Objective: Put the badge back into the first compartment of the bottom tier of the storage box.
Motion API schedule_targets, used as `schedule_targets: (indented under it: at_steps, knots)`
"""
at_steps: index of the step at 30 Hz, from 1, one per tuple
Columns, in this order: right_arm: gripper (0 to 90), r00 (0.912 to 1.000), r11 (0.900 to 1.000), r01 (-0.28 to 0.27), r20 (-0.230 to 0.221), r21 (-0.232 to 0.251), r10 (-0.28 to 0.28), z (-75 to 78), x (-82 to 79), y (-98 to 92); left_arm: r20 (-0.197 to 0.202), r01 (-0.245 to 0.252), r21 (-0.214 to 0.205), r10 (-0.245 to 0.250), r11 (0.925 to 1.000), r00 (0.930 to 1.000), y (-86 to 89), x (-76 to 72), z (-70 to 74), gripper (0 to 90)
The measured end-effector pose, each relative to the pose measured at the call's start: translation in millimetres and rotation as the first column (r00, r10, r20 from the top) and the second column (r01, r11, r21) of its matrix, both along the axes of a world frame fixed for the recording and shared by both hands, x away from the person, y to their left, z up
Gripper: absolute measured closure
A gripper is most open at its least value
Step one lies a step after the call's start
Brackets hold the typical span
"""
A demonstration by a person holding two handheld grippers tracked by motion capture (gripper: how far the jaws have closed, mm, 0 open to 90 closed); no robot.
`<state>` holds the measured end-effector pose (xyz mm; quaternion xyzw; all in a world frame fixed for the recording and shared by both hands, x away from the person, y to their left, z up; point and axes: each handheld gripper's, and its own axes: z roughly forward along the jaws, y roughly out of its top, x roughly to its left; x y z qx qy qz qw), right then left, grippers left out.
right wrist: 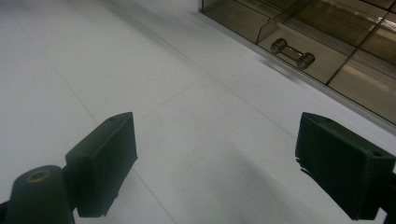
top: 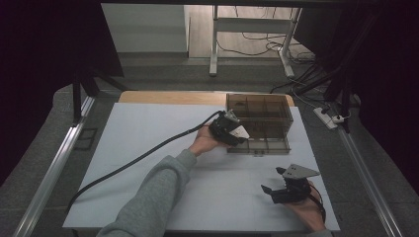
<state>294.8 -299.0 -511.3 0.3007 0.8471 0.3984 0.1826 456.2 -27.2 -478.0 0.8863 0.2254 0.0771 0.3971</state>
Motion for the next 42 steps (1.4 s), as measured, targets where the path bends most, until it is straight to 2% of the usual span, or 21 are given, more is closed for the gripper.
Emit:
schedule_targets:
  at_steps: [5, 9, 17, 25, 30, 42]
  knots:
    - [12.7, 1.0, 1.0, 0.001, -0.004, 0.0, -0.001, -0.3, -0.1, 0.3, -0.005, 0.018, -0.001, -0.018, 0.9998, 0.9998, -0.1, -0.4, -2.8, 27.1]
    - [12.7, 1.0, 1.0, 0.0, -0.003, -0.002, 0.0, 0.0, -0.3, -0.2, -0.009, 0.023, -0.003, -0.023, 0.9997, 0.9997, 1.6, -1.3, -0.8, 27.1]
    - [12.7, 1.0, 1.0, 0.002, -0.001, 0.002, -0.002, 0.1, -0.8, 0.3, -0.015, 0.018, 0.006, -0.018, 0.9998, 0.9997, 6.0, -4.8, 0.6, 27.1]
    - [12.6, 1.0, 1.0, 0.002, -0.003, 0.001, -0.002, -0.6, -0.6, 0.5, -0.033, -0.008, -0.007, 0.007, 1.0, 0.9994, 14.9, -10.2, -1.6, 28.1]
    - [12.7, 1.0, 0.9999, 0.006, -0.008, -0.01, -0.006, -1.4, -1.0, 0.4, -0.019, -0.005, 0.011, 0.005, 0.9999, 0.9998, 26.2, -19.4, -2.7, 28.2]
    - [12.6, 0.9999, 0.9999, 0.009, -0.011, -0.013, -0.009, -3.0, -1.7, -0.5, -0.009, 0.001, 0.005, -0.001, 1.0, 1.0, 49.9, -42.0, -4.3, 28.5]
